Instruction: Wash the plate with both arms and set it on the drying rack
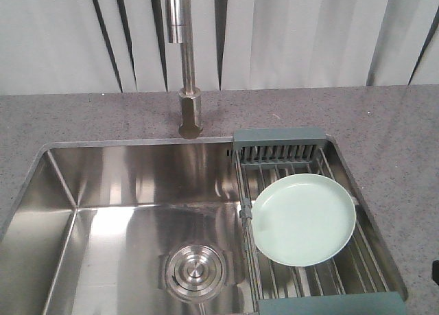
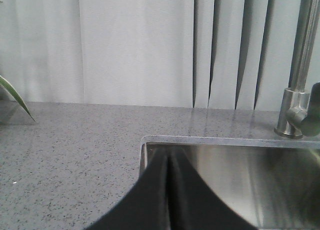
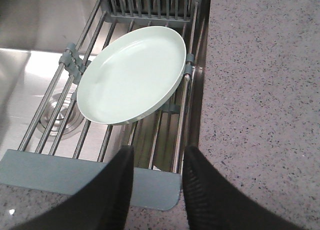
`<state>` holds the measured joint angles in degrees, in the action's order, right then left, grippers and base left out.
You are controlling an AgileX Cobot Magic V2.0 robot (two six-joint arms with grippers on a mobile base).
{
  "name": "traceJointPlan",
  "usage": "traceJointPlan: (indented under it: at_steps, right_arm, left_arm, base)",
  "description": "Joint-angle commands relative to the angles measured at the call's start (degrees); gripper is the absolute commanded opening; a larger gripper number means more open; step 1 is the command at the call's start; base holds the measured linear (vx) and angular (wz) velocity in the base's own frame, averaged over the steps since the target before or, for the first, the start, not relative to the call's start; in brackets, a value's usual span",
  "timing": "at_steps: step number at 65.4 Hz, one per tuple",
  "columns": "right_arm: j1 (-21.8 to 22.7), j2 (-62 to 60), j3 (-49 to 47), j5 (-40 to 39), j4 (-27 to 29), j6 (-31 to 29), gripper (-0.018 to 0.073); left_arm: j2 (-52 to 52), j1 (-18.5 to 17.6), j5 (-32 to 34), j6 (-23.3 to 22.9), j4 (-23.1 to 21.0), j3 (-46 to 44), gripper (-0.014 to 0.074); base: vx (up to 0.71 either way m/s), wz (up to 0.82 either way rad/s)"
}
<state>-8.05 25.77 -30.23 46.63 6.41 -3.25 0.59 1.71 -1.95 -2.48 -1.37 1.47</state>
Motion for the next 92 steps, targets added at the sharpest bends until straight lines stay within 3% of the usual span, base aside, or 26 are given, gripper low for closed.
traceJointPlan:
  at_steps: [1, 72, 81, 92]
  right_arm:
    - [0.16, 0.35, -1.5, -3.39, 0.05, -0.42, 0.0239]
    - [0.31, -1.11, -1.12, -3.57, -1.16, -0.42, 0.0239]
    - [0.31, -4.86, 3.92, -9.72, -3.46, -0.42, 0.0239]
    - [0.31, -11.57, 14.97, -27.22, -2.69, -0.33, 0.0239]
  left_arm:
    - [0.97, -0.04, 4.77, 0.07, 0.46, -1.34, -0.0007]
    - [0.91, -0.04, 4.67, 0.5, 0.39, -1.4, -0.0006]
    - [0.91, -0.04, 4.67, 0.5, 0.39, -1.4, -0.0006]
    - [0.91, -0.04, 4.67, 0.5, 0.39, -1.4, -0.0006]
  base:
    - [0.0, 0.0]
    - [0.0, 0.0]
    - [0.0, 0.0]
    - [0.0, 0.0]
